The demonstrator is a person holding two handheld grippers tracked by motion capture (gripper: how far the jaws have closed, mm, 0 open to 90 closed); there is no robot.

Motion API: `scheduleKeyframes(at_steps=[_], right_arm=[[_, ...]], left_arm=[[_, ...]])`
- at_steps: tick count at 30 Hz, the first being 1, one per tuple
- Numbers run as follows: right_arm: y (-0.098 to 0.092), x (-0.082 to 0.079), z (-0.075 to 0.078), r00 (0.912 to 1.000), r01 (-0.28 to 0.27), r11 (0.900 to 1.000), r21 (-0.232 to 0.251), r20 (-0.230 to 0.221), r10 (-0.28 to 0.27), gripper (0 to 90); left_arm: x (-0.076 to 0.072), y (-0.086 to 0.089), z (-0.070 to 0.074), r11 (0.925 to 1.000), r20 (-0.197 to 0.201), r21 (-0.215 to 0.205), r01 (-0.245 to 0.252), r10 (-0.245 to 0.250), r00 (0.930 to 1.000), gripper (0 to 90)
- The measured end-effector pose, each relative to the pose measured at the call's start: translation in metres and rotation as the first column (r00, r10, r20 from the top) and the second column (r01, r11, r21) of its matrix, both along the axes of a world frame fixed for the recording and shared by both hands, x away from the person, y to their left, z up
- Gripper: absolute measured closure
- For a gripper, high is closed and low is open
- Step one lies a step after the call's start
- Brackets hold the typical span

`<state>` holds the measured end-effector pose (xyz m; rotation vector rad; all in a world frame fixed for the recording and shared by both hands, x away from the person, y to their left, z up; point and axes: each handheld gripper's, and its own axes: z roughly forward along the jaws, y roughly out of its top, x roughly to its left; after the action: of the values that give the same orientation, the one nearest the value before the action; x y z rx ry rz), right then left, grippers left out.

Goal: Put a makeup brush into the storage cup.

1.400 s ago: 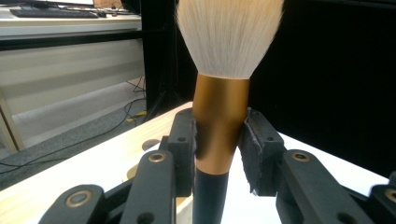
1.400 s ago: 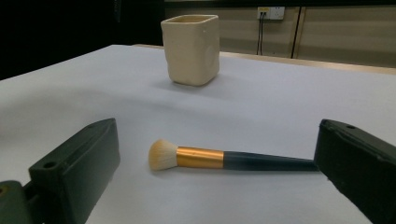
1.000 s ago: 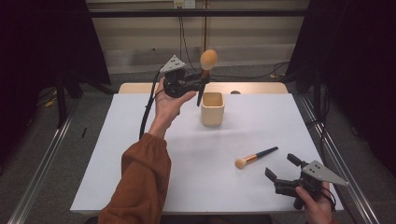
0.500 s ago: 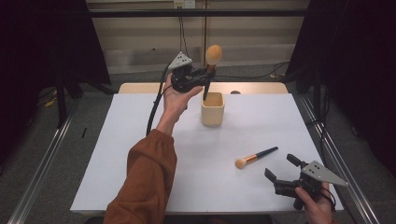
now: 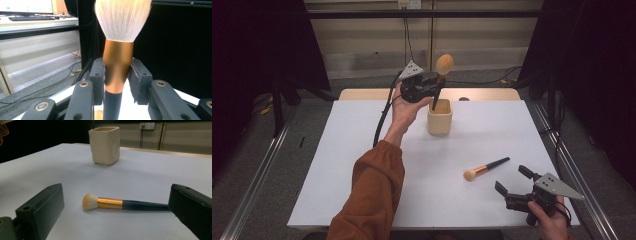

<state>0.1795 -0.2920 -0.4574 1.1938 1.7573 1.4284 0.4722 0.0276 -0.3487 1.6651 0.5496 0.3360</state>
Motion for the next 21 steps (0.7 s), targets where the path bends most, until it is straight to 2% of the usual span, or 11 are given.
scheduleKeyframes(at_steps=[3, 5, 8, 11, 13, 16, 21], right_arm=[[0.0, 0.0, 0.0, 1.0, 0.0, 1.0, 0.001, -0.002, 0.0, 0.1], [0.0, 0.001, 0.0, 1.0, -0.002, 1.0, -0.002, -0.001, 0.002, 0.1], [0.0, 0.0, 0.0, 1.0, 0.001, 1.0, 0.001, -0.002, -0.001, 0.1], [0.0, 0.0, 0.0, 1.0, -0.001, 1.0, -0.003, 0.0, 0.001, 0.1], [0.0, 0.0, 0.0, 1.0, 0.0, 1.0, -0.002, 0.0, 0.0, 0.1], [0.001, 0.0, 0.0, 1.0, -0.002, 1.0, -0.003, -0.001, 0.002, 0.1], [0.0, 0.001, 0.0, 1.0, 0.001, 1.0, -0.002, -0.004, -0.001, 0.1]], left_arm=[[0.002, -0.002, -0.006, 1.0, -0.007, -0.005, -0.007, 0.007, 0.9999, 67.7], [0.003, -0.002, -0.009, 0.9999, -0.01, 0.006, -0.009, 0.009, 0.9999, 67.7], [0.004, 0.0, -0.014, 0.9998, -0.033, -0.014, -0.01, 0.01, 0.9994, 67.6], [0.004, 0.002, -0.018, 0.9999, -0.036, -0.002, -0.013, 0.013, 0.9993, 67.6], [0.005, 0.003, -0.022, 0.9998, -0.049, -0.014, -0.016, 0.015, 0.9987, 67.6], [0.006, 0.004, -0.027, 0.9995, -0.054, 0.015, -0.028, 0.029, 0.9981, 67.6], [0.006, 0.008, -0.036, 0.9993, -0.077, 0.021, -0.032, 0.033, 0.9965, 67.6]])
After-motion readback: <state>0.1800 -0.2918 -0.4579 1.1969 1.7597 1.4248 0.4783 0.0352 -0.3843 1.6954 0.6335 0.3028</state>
